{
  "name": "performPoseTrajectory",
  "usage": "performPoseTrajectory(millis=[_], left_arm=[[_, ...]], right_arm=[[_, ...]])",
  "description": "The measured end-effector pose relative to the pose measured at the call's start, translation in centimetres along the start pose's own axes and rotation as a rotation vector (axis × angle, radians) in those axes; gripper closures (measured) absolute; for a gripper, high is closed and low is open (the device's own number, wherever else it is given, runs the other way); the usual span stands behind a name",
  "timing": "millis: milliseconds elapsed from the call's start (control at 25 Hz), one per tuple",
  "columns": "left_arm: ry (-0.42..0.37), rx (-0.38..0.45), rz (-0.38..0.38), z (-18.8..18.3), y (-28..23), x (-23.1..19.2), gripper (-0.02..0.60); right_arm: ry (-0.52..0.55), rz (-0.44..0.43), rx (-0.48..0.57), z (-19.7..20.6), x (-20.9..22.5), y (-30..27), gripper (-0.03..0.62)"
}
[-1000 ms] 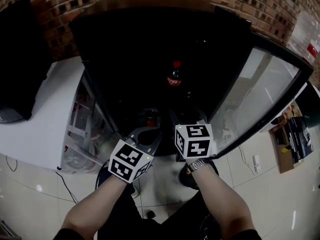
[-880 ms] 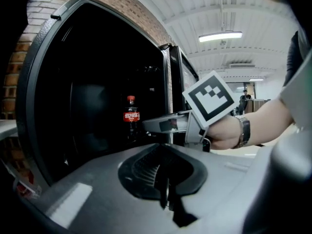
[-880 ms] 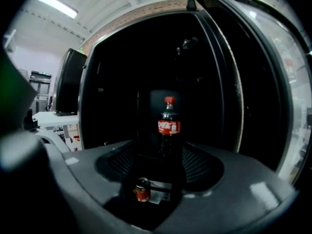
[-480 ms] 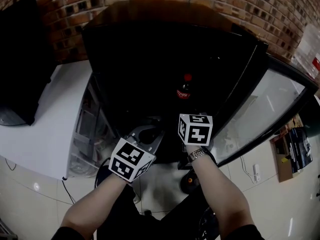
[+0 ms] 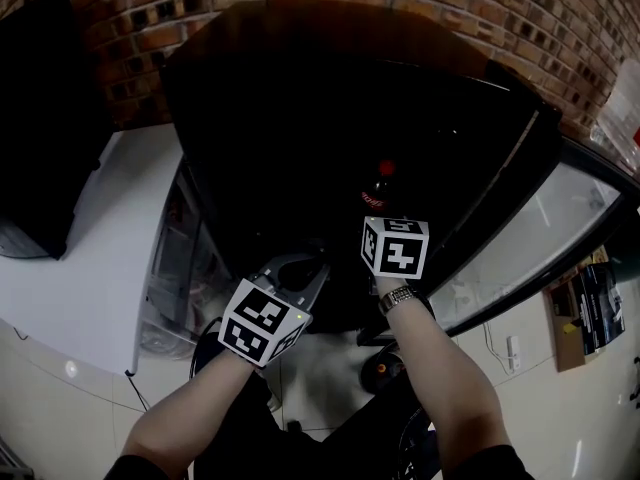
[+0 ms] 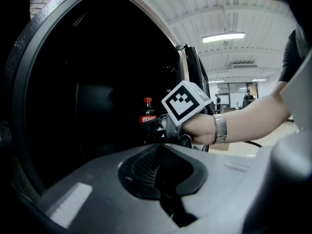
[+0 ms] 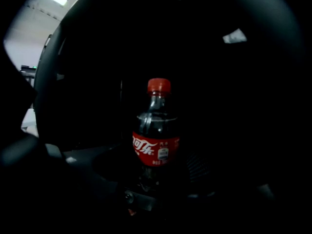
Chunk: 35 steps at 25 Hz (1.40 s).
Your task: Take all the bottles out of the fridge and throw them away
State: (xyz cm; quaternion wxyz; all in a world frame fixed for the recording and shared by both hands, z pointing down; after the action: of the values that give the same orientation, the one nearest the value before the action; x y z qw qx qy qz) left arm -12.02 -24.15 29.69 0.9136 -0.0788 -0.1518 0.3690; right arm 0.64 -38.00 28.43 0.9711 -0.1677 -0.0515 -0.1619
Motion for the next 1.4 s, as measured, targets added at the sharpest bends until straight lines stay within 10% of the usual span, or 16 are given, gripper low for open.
performPoseTrajectory(millis=[1400], left_arm=[[-0.032,0.05,0.019,-3.5,2.8,7.4,0.577]], right_arm=[[0.085,-0.128,0.062,2.2,-2.4,14.4,0.292]])
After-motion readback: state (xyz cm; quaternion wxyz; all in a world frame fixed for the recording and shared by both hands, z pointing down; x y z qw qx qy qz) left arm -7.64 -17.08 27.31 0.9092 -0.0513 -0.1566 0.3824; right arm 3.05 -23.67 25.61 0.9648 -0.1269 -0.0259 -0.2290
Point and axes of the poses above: the fingertips, and each gripper's own axes: y backward along the fingers, x to its right, z out of its underside, the point moved 6 cm from there along y, backward along the fingers, and after that the axes turned 12 degrees about -y, right-handed, at the moved point
